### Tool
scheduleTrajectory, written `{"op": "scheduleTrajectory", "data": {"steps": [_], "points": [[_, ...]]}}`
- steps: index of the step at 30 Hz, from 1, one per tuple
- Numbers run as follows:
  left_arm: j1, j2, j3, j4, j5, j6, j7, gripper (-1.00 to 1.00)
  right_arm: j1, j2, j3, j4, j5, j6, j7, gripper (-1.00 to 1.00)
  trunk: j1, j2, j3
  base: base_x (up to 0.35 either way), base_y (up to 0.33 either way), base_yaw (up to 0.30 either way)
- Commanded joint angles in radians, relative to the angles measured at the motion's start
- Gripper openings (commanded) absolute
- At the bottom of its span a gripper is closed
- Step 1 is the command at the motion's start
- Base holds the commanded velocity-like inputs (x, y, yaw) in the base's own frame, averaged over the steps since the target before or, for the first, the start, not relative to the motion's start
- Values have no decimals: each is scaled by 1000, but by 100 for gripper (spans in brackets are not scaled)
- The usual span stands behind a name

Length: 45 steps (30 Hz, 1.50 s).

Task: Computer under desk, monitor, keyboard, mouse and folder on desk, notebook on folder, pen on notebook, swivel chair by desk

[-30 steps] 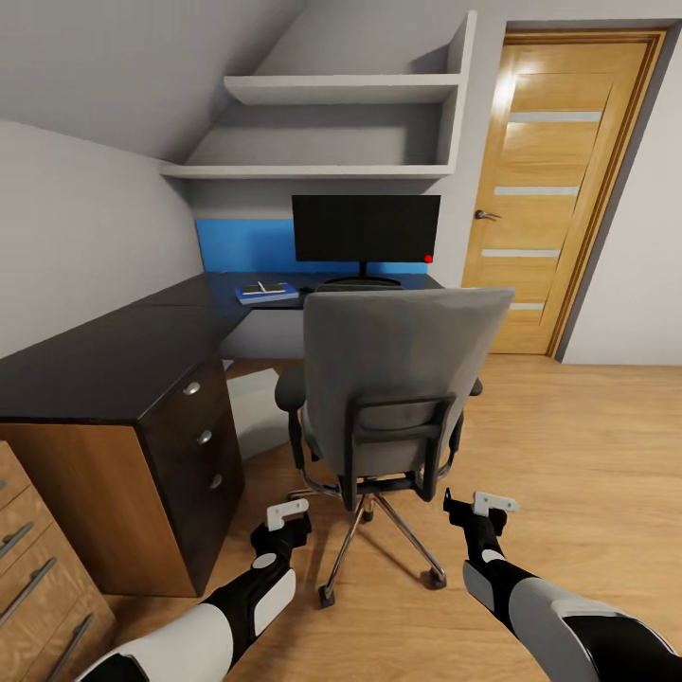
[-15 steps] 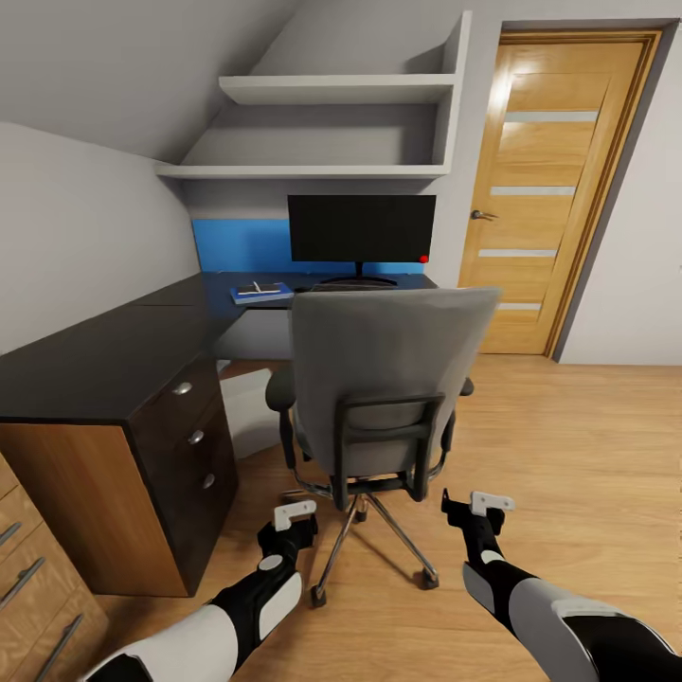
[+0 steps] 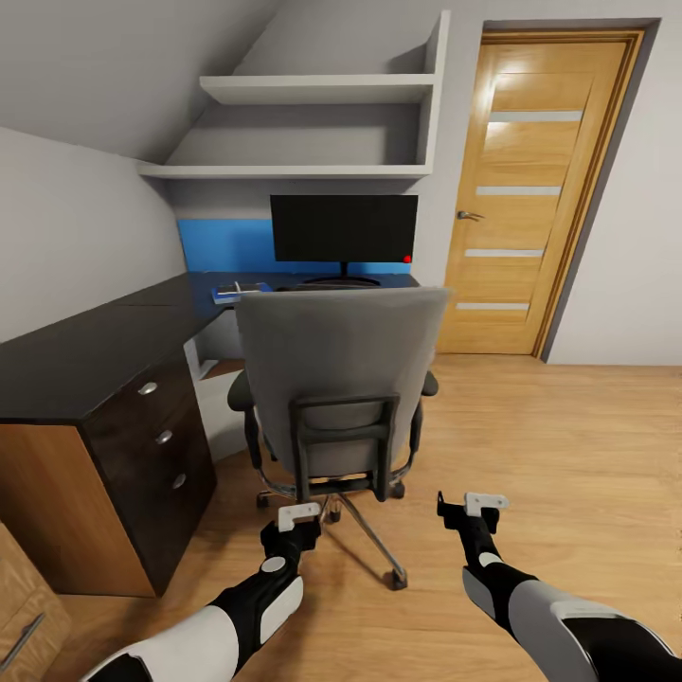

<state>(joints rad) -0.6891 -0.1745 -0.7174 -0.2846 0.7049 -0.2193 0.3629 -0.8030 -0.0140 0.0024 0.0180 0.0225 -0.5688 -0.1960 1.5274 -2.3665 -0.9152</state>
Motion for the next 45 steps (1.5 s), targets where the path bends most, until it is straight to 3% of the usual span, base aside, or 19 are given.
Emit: {"op": "scheduleTrajectory", "data": {"steps": [1,14,16,25,45], "points": [[-1,0,-9,1,8,-5,5,100,-1,0,1,2,3,-3,-3,100,0,0,-1,0,-137,0],[0,0,-20,1,8,-5,4,100,13,9,3,2,15,-3,-1,100,0,0,-1,0,-37,0],[-1,0,-20,1,8,-5,4,100,24,40,4,2,79,-3,-1,100,0,0,-1,0,-2,0],[-1,0,-20,1,8,-5,5,100,43,85,5,3,207,2,-5,100,0,0,-1,0,0,0],[-1,0,-20,1,8,-7,5,100,63,137,5,3,229,5,-7,100,0,0,-1,0,0,0]]}}
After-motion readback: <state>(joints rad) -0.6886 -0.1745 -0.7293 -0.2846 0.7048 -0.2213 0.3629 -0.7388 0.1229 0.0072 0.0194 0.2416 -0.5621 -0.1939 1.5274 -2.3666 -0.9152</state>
